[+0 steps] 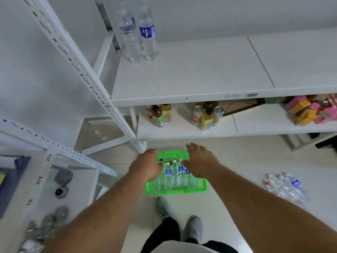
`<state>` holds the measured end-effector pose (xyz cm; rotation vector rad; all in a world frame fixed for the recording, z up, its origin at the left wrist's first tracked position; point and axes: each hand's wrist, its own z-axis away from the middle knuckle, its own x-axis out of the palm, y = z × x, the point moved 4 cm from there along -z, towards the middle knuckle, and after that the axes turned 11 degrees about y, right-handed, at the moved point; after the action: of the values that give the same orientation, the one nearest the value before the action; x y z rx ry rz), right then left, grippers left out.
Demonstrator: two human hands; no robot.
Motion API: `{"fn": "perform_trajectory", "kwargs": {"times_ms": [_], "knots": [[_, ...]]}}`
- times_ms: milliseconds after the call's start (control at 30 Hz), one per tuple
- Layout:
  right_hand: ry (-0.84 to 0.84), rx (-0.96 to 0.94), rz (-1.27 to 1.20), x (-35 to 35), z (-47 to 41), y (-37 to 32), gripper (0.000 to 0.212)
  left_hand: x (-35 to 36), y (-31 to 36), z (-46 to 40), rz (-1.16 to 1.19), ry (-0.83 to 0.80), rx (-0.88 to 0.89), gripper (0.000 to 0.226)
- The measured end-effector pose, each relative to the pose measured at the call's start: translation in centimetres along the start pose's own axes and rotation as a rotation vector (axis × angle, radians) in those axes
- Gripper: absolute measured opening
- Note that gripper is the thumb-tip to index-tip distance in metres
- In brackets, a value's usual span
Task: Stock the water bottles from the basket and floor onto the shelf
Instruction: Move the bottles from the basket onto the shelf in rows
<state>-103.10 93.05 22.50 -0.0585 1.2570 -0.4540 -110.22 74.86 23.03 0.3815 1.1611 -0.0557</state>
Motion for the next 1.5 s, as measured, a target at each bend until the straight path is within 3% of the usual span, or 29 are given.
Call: {"fn": "perform_trajectory", "kwargs": {"times_ms": [300,800,1033,1233,1500], "knots": [[-0.112,0.106,-0.024,4.9,3.2,2.0,0.072,5.4,-3.2,3.7,0.020,-0.135,-0.103,0.070],[-0.179,0.351,-0.045,9.1,2.0,-0.6,0.061,9.1,-10.2,-0.9,0.185,-0.272,-0.113,0.074],[-0.206,0.400,-0.115,10.0,-0.1,0.8,0.064,10.6,-8.9,-3.2,0.265,-0.311,-0.137,0.071],[-0.262,0.417,-0.213,11.3,-3.5,5.8,0.069,12.8,-6.1,-4.5,0.326,-0.295,-0.266,0.072],[-0.316,0.457,-0.328,17.3,-10.8,13.1,0.074,21.4,-3.0,-9.5,0.413,-0.278,-0.344,0.070]]}}
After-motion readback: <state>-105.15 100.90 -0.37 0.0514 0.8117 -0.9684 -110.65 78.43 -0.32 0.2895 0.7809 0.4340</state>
